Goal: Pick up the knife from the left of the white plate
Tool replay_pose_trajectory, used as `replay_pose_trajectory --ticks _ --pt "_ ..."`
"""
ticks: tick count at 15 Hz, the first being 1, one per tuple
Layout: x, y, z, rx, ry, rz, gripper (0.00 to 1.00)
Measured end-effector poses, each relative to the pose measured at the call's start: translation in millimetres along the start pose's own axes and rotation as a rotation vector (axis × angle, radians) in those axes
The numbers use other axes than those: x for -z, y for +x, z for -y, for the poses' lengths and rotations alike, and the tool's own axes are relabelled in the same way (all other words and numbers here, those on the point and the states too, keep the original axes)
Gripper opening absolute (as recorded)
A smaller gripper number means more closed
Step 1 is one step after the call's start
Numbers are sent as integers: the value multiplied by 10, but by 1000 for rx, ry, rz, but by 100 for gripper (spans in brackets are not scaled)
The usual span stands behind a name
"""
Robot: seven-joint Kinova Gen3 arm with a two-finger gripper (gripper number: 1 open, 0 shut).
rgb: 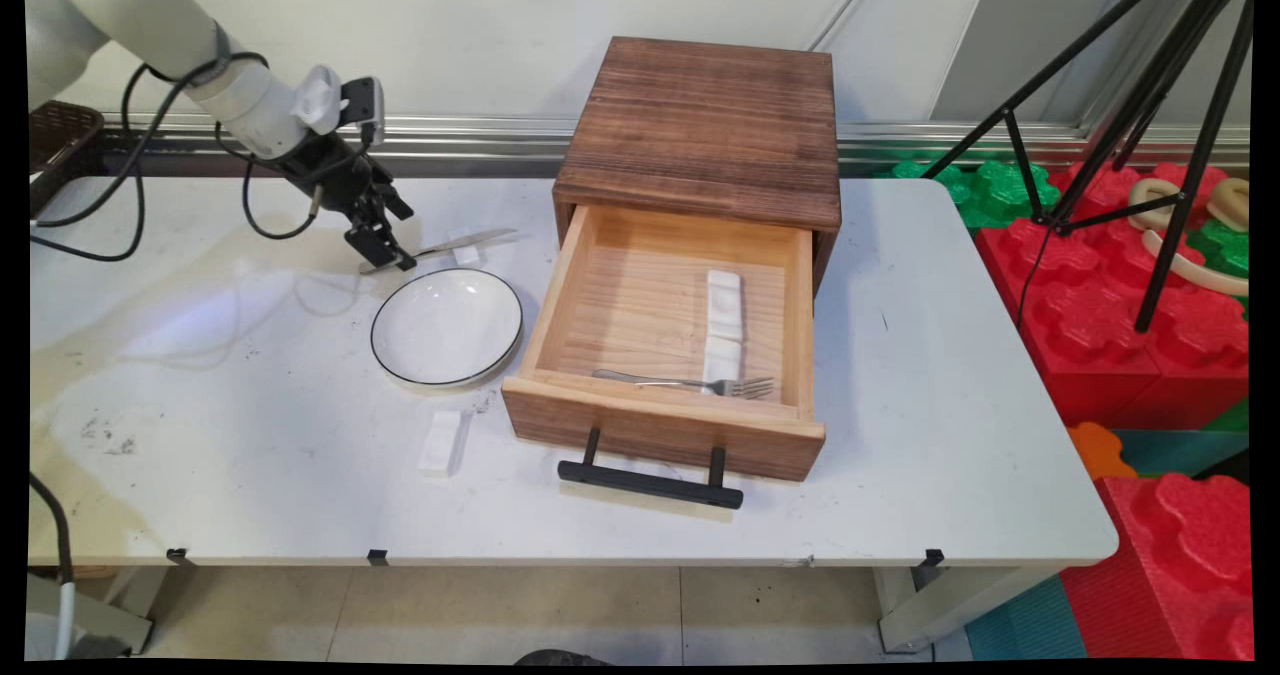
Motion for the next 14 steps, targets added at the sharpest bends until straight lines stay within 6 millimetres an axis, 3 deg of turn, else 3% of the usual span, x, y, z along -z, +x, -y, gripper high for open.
replay_pose_trajectory --ticks 14 --pt "-386 108 178 -12 -24 22 100"
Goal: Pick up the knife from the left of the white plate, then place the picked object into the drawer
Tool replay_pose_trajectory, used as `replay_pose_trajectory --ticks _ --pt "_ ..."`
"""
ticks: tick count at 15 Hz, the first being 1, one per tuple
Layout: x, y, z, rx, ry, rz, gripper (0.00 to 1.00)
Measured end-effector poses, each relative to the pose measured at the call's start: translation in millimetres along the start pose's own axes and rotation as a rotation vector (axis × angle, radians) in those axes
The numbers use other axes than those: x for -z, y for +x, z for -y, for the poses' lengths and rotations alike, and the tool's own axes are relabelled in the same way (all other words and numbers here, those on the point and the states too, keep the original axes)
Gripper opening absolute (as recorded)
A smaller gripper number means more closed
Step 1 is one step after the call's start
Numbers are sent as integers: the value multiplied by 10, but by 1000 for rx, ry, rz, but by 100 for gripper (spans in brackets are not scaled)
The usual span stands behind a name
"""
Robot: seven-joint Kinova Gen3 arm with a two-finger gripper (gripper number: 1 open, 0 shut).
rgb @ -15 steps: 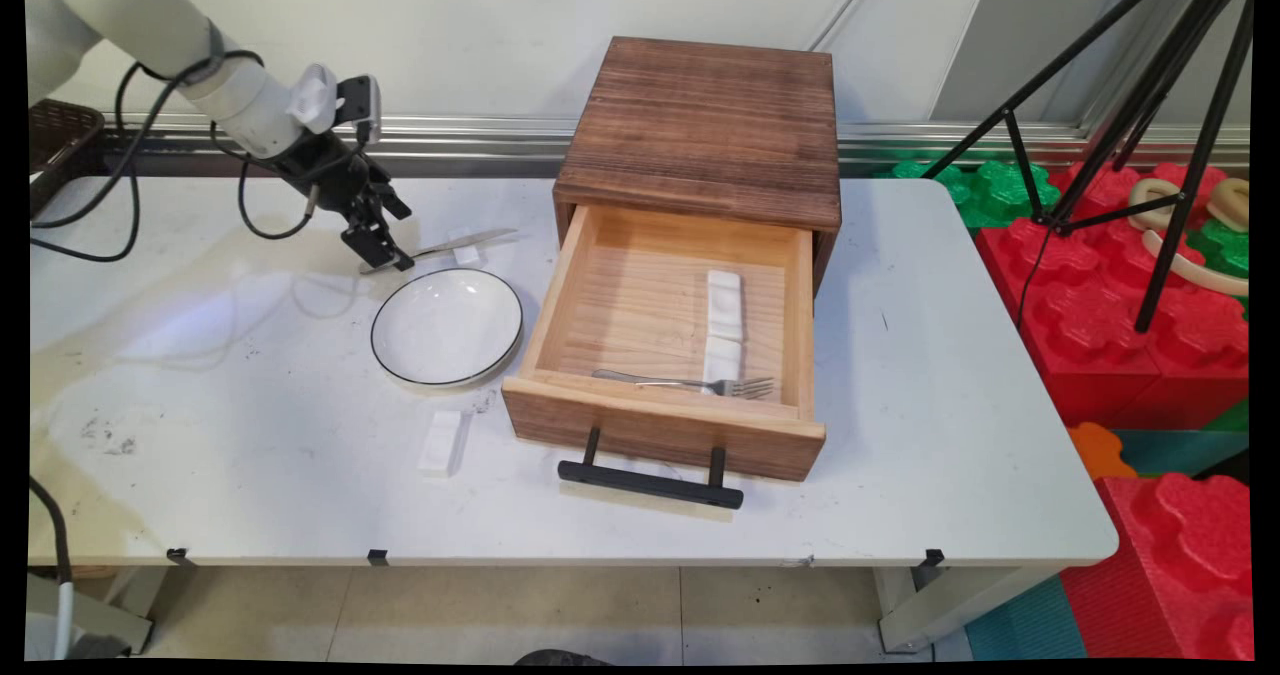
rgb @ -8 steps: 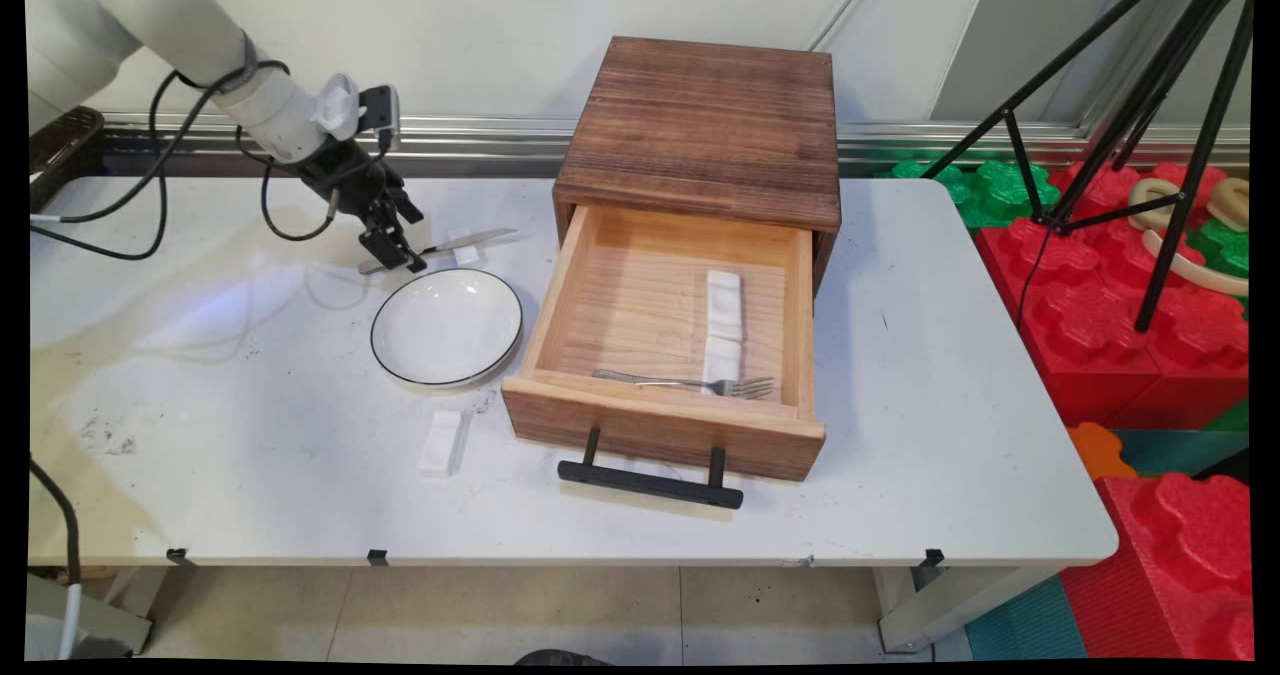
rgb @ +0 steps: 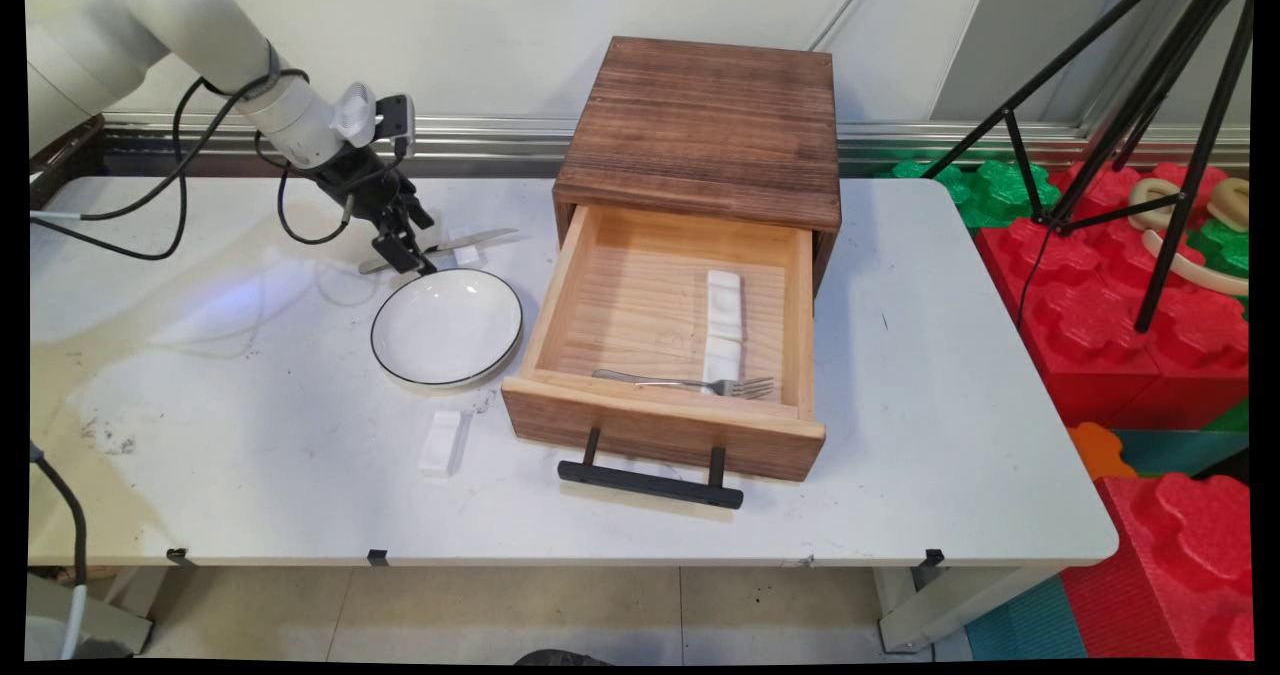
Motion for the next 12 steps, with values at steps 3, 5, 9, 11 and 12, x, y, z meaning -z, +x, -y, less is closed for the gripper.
replay_pose_trajectory --ticks 3,5,9,11,12 --pt "-12 9 17 -8 -3 0 0" --pt "-8 2 22 -11 -4 1 0" --pt "15 -32 24 -12 -8 6 0" --pt "28 -49 22 -13 -12 9 0" --pt "35 -55 20 -13 -14 9 0"
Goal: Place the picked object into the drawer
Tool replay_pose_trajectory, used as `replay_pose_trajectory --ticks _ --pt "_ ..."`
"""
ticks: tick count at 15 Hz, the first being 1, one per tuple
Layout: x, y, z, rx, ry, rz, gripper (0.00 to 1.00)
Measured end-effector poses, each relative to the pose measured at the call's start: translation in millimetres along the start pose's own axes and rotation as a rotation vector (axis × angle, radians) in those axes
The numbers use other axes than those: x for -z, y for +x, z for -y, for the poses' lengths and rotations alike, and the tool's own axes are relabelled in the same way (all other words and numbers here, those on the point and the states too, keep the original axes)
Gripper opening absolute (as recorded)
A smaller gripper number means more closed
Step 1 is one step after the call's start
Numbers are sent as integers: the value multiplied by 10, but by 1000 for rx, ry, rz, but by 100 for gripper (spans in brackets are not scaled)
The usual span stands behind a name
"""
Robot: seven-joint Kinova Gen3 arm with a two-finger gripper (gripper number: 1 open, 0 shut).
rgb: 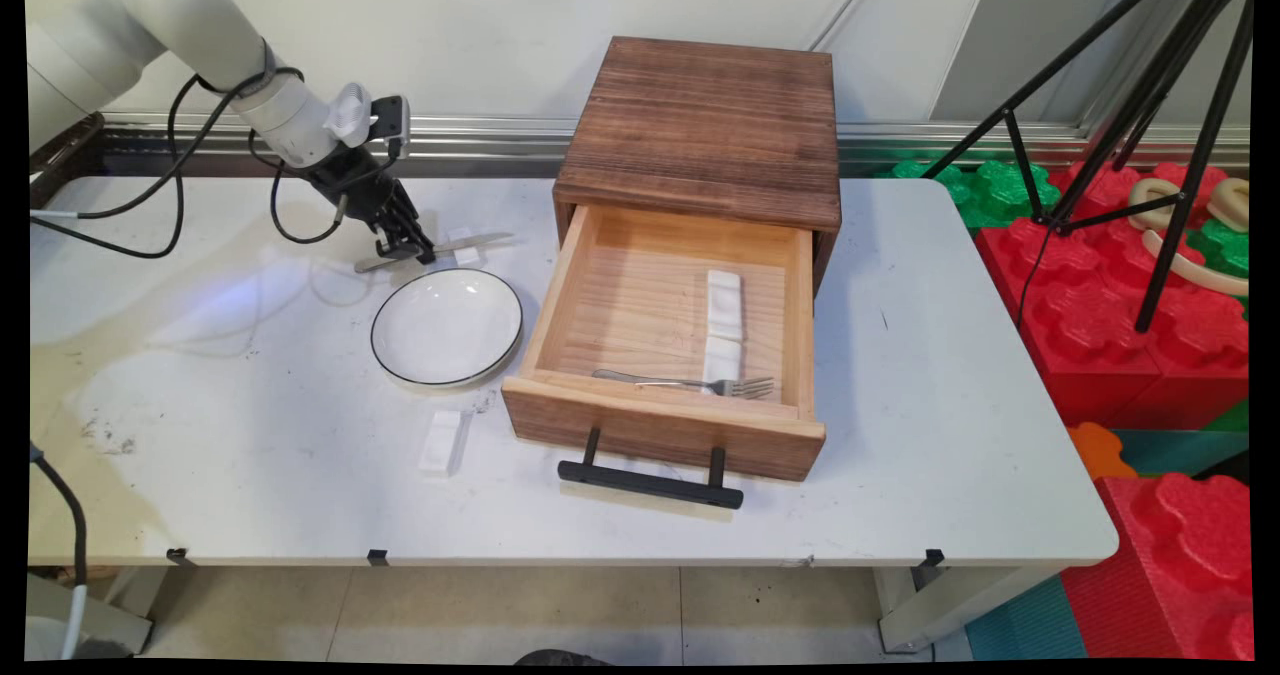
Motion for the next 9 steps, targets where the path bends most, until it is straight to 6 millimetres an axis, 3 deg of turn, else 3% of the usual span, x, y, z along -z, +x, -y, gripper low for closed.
replay_pose_trajectory --ticks 9 --pt "203 36 -12 -7 8 -14 0"
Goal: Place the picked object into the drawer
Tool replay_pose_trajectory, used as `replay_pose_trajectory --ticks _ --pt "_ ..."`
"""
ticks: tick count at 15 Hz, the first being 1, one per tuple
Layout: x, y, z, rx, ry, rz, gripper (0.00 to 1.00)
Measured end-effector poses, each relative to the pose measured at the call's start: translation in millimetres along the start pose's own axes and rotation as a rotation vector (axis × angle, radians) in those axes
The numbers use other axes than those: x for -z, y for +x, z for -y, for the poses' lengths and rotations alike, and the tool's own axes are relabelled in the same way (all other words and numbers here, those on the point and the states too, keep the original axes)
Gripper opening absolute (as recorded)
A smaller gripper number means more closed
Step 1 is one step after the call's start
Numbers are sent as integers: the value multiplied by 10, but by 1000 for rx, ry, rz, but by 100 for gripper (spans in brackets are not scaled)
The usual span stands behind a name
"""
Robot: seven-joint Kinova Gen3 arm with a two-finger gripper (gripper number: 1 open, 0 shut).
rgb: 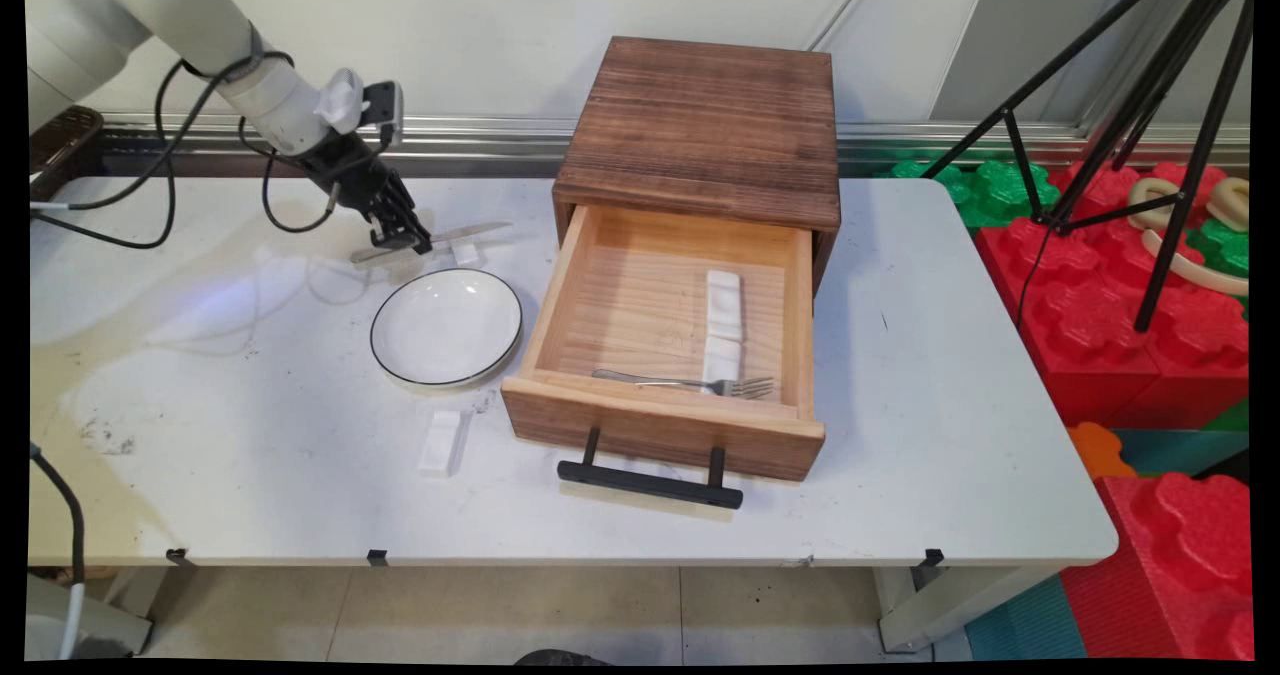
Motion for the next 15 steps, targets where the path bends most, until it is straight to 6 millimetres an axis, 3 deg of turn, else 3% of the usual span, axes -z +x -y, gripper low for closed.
replay_pose_trajectory --ticks 10,15 --pt "711 -13 -213 -5 27 -47 0" --pt "1119 139 -369 -38 36 -117 0"
